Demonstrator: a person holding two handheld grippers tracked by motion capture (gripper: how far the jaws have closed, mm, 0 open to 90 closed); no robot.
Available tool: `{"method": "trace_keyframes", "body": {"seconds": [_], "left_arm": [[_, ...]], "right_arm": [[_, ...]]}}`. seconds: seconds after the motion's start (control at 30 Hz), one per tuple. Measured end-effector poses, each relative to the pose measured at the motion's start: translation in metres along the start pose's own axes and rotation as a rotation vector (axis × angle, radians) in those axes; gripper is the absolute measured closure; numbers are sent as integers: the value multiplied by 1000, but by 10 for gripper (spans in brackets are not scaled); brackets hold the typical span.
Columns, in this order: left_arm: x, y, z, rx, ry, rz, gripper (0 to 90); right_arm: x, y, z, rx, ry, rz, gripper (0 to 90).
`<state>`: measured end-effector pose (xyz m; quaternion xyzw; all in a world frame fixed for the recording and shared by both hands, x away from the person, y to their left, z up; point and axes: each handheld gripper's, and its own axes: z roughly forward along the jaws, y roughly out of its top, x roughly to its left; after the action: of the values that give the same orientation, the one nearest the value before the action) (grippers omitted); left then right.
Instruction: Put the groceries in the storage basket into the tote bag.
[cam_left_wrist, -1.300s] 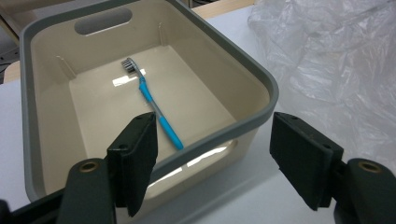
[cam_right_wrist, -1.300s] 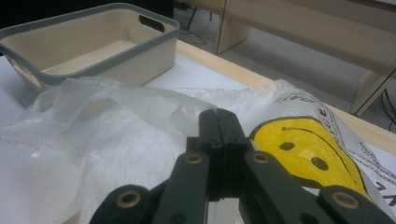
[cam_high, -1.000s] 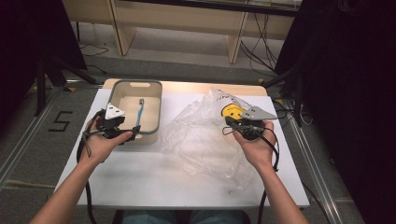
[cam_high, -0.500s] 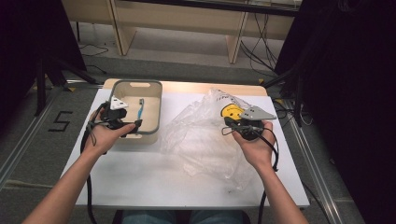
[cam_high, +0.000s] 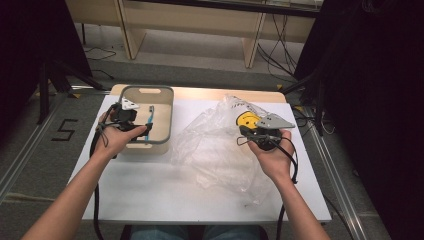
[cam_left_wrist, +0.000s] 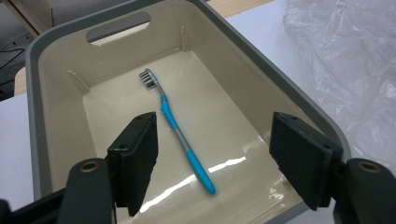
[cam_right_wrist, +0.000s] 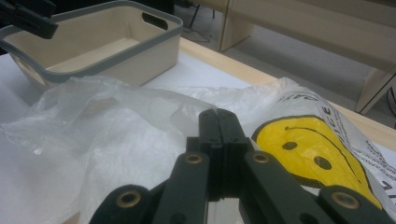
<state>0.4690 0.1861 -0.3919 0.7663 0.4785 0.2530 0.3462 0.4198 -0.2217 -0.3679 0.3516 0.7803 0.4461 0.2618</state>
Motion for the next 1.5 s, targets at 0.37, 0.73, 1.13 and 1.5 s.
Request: {"method": "trace_keyframes", "body": {"seconds": [0.37,0.73,1.13,1.5], "left_arm": [[4,9,21,40,20,-2,324],[11,23,41,87,48,-5,325],[21,33,62,139,86,-11,340],[27,41,82,174,110,1,346]], "right_arm": [[0,-1,-1,1,2,1,900],[0,-2,1,7,7,-1,900],[0,-3,2,13,9,1,900],[-1,-4,4,18,9,1,900]]}}
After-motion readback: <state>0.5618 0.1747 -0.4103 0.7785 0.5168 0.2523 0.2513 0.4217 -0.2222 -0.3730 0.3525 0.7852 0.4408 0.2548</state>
